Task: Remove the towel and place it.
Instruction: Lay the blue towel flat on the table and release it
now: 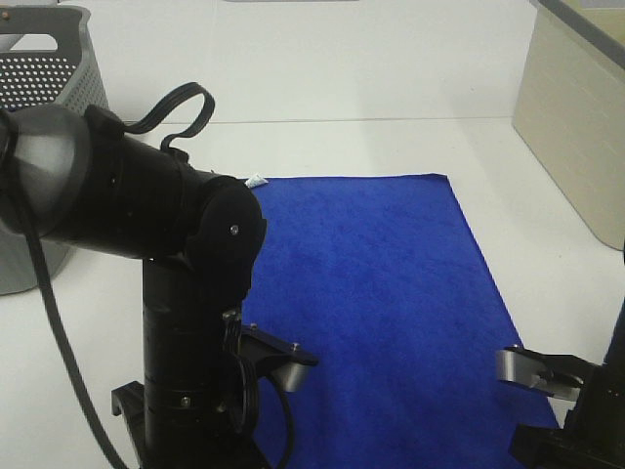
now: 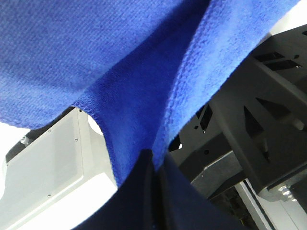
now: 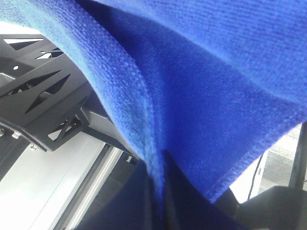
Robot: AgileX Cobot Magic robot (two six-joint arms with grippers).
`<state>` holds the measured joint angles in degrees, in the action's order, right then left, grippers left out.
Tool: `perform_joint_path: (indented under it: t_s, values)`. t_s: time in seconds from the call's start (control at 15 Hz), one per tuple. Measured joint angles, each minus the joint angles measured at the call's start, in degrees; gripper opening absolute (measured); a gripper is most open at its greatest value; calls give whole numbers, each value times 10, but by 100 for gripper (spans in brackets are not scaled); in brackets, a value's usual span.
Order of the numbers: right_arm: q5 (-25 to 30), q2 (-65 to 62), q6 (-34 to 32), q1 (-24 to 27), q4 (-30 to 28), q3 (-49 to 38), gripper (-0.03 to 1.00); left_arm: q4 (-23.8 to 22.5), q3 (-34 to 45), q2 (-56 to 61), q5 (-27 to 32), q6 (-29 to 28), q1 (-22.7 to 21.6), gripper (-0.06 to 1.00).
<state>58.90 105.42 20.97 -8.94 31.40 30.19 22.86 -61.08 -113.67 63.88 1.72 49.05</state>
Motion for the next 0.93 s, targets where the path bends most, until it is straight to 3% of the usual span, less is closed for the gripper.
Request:
perform_joint_path:
  t_s: [0.27,0.4,0.67,0.8,0.93]
  values:
    - [1,0,0,0,9,0,22,15,0,0,-1,0,0,5]
    - [1,0,0,0,13,0,33,27,0,0,-1,0,0,20]
    - [1,0,-3,0,18,0,60,28,0,0,-1,-5,0,66]
    - [13,-4,-4,0,18,2,65,29,-1,0,5,-5,0,73]
    - [29,-29,-4,0,15,21,65,26,-18,0,33,-5,0,73]
